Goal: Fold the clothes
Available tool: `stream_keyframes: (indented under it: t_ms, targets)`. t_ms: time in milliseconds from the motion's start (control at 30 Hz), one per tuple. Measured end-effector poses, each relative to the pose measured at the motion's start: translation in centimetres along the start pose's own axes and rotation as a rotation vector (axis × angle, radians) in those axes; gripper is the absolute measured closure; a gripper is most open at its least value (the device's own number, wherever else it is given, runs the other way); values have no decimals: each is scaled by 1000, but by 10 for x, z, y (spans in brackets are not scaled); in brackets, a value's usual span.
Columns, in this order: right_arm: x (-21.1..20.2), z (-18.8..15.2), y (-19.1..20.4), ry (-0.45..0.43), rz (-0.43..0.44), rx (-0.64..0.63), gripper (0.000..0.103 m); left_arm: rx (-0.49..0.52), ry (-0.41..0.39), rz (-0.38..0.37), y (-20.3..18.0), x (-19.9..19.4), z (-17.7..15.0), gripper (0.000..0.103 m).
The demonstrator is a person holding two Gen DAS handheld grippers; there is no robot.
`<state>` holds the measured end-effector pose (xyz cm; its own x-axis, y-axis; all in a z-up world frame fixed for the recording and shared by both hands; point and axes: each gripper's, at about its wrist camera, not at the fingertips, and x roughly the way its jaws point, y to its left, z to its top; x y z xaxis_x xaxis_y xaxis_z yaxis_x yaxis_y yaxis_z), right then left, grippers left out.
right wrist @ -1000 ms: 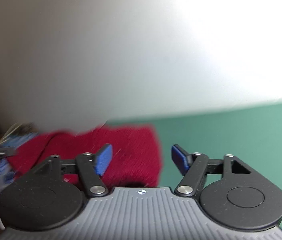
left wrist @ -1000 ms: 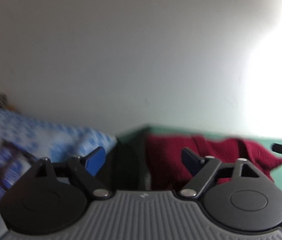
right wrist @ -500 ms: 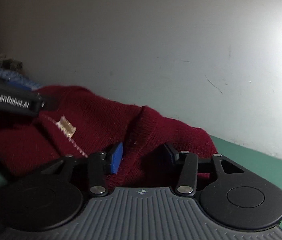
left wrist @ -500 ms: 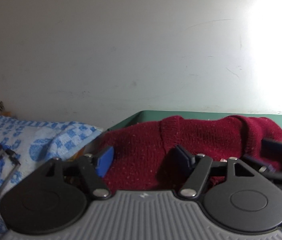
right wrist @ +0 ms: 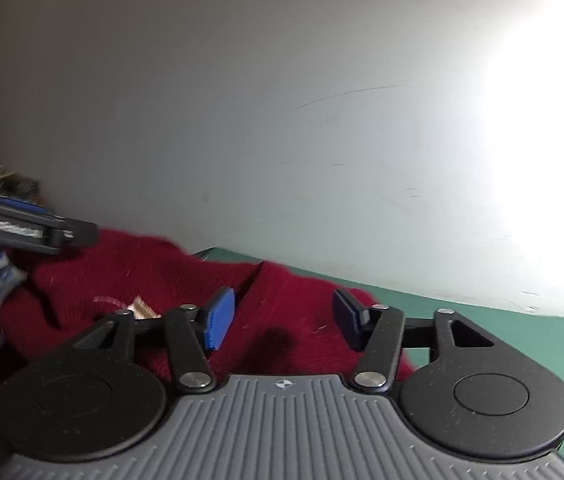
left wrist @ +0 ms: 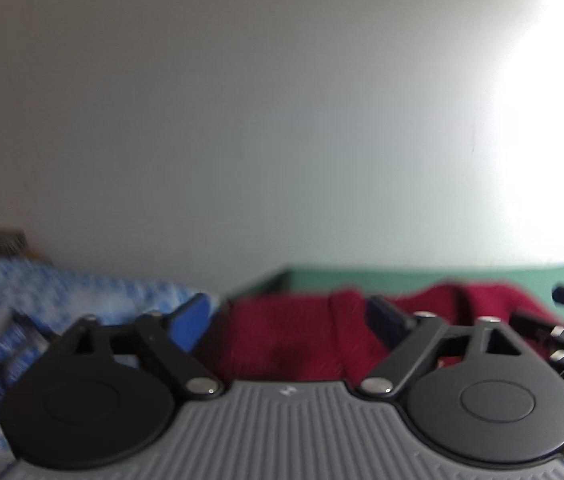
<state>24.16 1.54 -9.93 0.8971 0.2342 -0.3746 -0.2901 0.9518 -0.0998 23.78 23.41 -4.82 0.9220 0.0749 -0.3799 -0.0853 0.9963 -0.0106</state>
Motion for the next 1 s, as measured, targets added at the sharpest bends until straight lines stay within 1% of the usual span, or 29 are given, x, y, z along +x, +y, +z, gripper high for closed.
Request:
stream_keyframes:
  t_ms: [33,100,133,233,300,333,433,467,500,567,600,667,700,733,867,1000]
  targets:
    - [-8,5,-1,27,-28,18,36,3,-31,16,-3,-14,5,1]
    - [-25,13,-3,76,-75,62,34,21,-64,54,-12,-41,9,1]
    - [-33,15,-1,89,-90,85,33,22,-64,64,-17,-53,9,1]
    - [-49,22,13,119,-132,127,29,23,-13,75,-28,-77,1,1]
    - [-58,23,26,137,-148,125,25,26,40,93,-35,-87,-11,1]
    - [-64,22,29,146,-148,123,24,20,64,89,-36,-92,-16,1]
    - [-92,17,18,159,-147,152,21,-27,142,70,-38,-96,-30,1]
    - [-96,17,13,158,-153,166,18,-51,171,58,-38,-99,-33,1]
    - [-92,16,13,166,-169,175,14,-67,198,42,-40,-102,-36,1]
    - [-88,12,15,195,-217,174,7,-56,233,35,-50,-110,-40,1]
    - [-92,12,15,210,-239,165,7,-49,251,32,-54,-115,-42,1]
    - [-105,10,12,231,-263,148,7,-4,254,59,-71,-126,-47,1]
    - [-113,9,9,236,-266,144,7,13,250,68,-78,-128,-48,1]
    - [-121,8,6,239,-258,143,7,26,246,74,-86,-139,-49,1]
    - [-153,5,-10,245,-191,148,7,26,242,111,-105,-170,-52,1]
    - [-175,-1,-25,272,-141,148,7,-1,284,124,-120,-199,-51,1]
